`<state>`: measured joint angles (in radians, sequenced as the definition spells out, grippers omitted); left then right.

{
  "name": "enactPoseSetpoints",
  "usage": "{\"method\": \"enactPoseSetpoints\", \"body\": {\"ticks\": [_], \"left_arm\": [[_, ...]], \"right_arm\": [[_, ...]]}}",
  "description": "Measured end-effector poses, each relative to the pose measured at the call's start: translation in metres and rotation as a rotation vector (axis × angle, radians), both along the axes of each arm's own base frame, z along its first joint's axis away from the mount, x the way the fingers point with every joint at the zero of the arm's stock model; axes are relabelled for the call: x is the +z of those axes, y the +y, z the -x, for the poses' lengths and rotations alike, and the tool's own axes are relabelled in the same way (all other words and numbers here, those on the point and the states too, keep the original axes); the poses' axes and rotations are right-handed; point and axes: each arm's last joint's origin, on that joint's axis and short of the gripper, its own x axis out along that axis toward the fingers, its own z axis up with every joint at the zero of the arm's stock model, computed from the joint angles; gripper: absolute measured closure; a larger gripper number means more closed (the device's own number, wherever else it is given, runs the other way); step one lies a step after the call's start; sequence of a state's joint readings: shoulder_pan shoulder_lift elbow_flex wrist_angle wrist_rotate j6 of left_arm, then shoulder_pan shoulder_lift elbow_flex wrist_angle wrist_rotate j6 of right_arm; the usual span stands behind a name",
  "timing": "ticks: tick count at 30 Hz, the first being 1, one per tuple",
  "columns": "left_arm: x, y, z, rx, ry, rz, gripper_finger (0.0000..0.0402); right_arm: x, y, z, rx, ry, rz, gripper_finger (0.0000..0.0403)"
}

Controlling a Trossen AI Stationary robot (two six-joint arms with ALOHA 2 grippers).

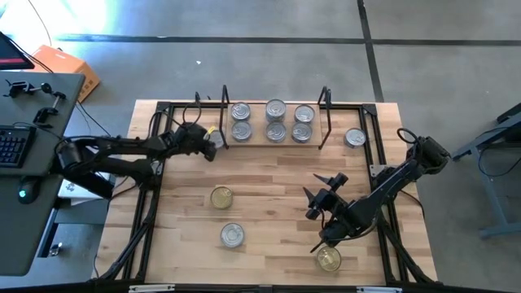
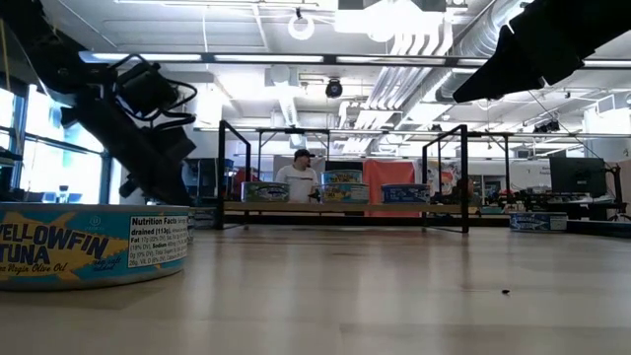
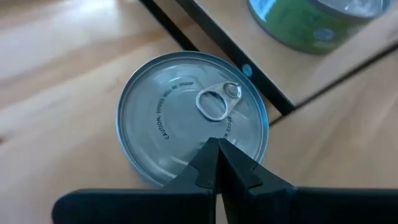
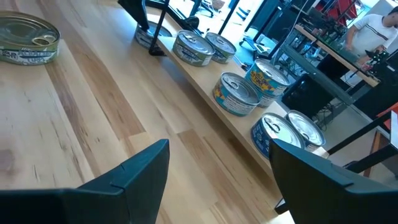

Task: Stack canned seafood by type on shelf
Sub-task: Stack the blue tuna can on top of the other blue tuna can on the shelf

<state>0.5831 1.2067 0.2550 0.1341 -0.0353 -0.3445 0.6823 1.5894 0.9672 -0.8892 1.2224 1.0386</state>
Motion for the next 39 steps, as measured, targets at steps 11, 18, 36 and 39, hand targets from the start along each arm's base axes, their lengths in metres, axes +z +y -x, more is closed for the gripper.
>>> {"method": "enactPoseSetpoints", "body": {"ticks": [11, 18, 36, 39], "left_arm": [[0.007, -0.025, 0.010, 0.005, 0.050, 0.114, 0.0401], [0.010, -0.054, 0.006, -0.109, 0.058, 0.171, 0.0401], [0.005, -0.119, -0.022, -0.308, -0.076, 0.139, 0.0401], [-0.001, -0.125, -0.033, -0.319, -0.108, 0.124, 0.0401]], "right_arm": [[0.000, 0.002, -0.002, 0.000, -0.025, -0.020, 0.0135], [0.000, 0.002, -0.003, 0.003, -0.027, -0.028, 0.0135], [0.000, 0.003, -0.003, 0.004, -0.026, -0.031, 0.0135], [0.000, 0.003, -0.003, 0.004, -0.029, -0.032, 0.0135]]}}
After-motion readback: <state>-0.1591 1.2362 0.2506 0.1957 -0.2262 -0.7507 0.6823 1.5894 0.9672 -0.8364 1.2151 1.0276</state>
